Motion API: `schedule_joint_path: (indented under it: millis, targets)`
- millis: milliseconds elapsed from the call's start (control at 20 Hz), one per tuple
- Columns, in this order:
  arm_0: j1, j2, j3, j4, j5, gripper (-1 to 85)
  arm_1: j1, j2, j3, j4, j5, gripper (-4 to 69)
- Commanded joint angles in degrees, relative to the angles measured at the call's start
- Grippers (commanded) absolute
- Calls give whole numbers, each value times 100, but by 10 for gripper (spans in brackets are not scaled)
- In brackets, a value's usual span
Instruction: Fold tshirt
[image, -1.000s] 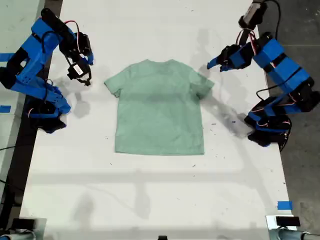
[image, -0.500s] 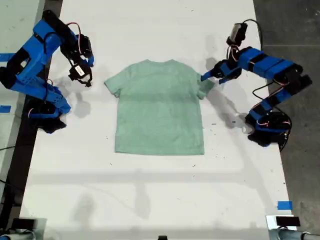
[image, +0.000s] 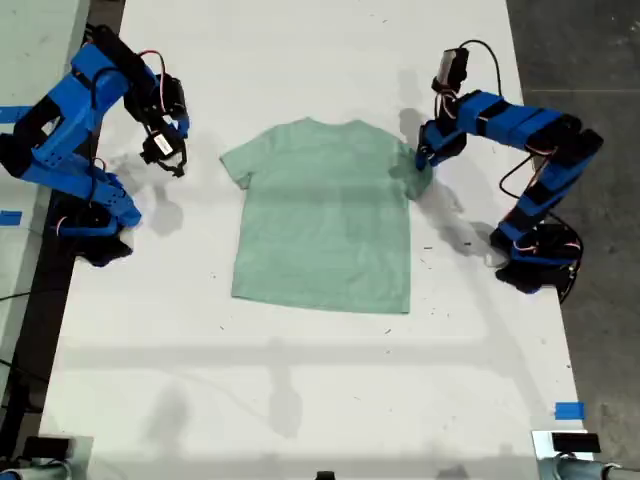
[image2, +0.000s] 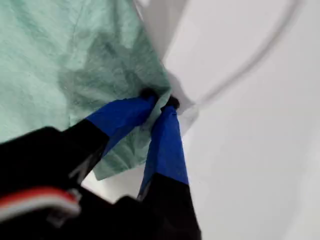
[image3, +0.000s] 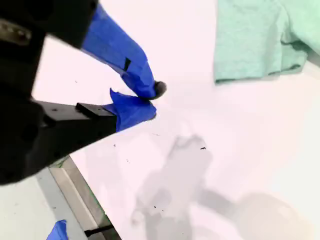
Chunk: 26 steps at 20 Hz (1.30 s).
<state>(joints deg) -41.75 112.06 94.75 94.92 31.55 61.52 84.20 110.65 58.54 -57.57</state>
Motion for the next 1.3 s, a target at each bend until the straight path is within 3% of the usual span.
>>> schedule_joint_path:
  millis: [0, 350, 550, 750, 950, 1000, 1050, 1200, 1250]
  targets:
    - [105, 79, -26, -62, 9, 9, -35, 360, -264, 466, 44, -8]
    - [211, 88, 18, -105, -35, 9, -545, 1512, -1099, 1740, 396, -8]
    - [281, 70, 35, -185, -62, 8, -1397, 1257, -2452, 2048, 1222, -8]
    - [352, 44, 35, -202, -141, 7, -2391, -70, -4562, 1811, 2004, -8]
    - [413, 53, 18, -176, -185, 7, -2522, -1354, -4825, 773, 2364, -8]
    - [431, 79, 9, -158, -202, 9, -2470, -1679, -4816, 624, 2355, 16]
    - [457, 114, 9, -149, -220, 28, -2435, -1978, -4852, 527, 2320, 139]
    - [483, 202, 0, -149, -237, 93, -2408, -2188, -4869, 589, 2162, 256]
    - [492, 211, 0, -149, -246, 105, -2426, -2065, -4869, 703, 2127, 265]
